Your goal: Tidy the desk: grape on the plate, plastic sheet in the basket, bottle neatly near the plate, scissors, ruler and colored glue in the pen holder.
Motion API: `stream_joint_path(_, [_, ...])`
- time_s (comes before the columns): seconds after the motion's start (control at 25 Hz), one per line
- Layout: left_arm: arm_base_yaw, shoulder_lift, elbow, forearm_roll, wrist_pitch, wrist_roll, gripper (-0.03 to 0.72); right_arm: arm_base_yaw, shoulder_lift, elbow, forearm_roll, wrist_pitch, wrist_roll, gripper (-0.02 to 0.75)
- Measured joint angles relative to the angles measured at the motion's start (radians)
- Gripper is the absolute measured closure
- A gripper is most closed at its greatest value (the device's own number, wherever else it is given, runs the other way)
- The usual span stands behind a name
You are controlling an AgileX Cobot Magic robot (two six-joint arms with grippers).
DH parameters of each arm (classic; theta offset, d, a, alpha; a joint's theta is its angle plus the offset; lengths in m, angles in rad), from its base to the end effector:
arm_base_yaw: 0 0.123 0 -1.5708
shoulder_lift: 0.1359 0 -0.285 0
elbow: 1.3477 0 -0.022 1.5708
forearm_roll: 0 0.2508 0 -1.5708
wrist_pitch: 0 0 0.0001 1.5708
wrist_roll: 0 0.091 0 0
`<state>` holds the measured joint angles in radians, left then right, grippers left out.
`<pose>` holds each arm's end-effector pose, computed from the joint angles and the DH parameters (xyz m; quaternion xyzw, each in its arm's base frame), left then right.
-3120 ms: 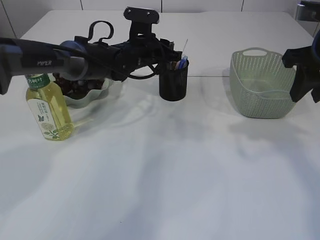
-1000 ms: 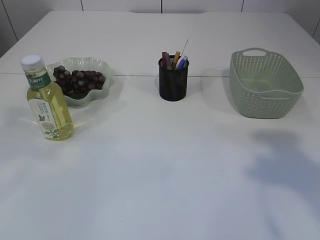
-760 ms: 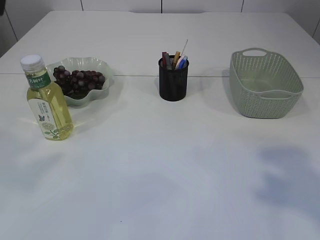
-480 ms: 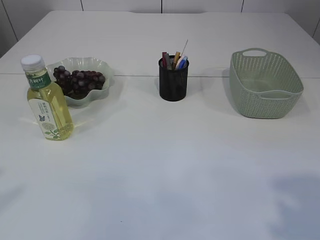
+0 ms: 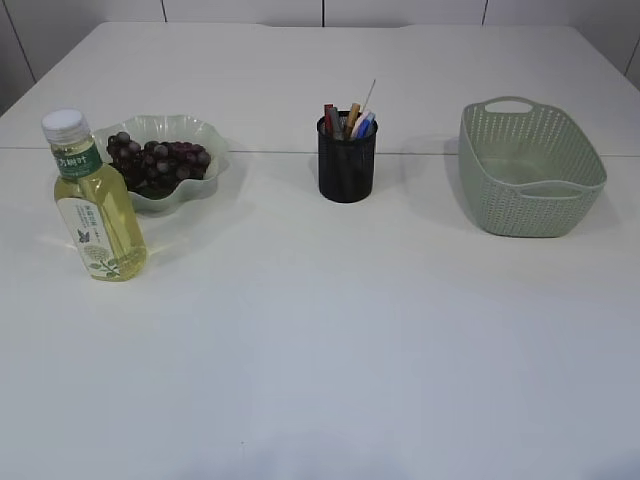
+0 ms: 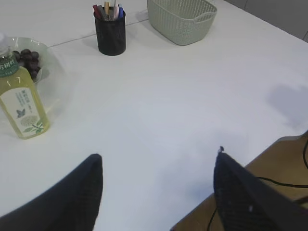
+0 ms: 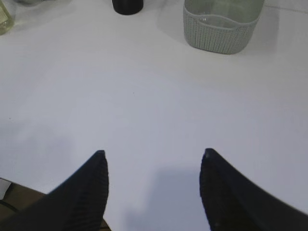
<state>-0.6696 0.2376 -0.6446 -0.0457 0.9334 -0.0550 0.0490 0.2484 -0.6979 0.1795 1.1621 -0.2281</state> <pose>0.0193 -0.0196 0.3266 0.2537 0.8049 -0.2113 0.4931 0.0124 0.0155 0.3248 -0.1281 0.8775 0.0485 0.4596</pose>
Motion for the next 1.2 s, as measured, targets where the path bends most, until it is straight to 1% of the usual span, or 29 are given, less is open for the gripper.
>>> stream_joint_path(0.2, [0.000, -0.130, 0.077, -0.001, 0.037, 0.032, 0.161, 0.000, -0.145, 0.059, 0.000, 0.000, -0.023, 0.261])
stream_joint_path(0.44, [0.000, -0.211, 0.091, -0.001, 0.076, 0.063, 0.161, 0.000, -0.261, 0.148, 0.000, 0.006, -0.028, 0.261])
stream_joint_path(0.68, [0.000, -0.226, 0.116, -0.001, 0.160, 0.086, 0.161, 0.000, -0.265, 0.183, 0.008, 0.017, -0.039, 0.261])
stream_joint_path(1.2, [0.000, -0.226, 0.116, -0.001, 0.164, 0.088, 0.161, 0.000, -0.265, 0.195, 0.001, 0.007, -0.038, 0.261])
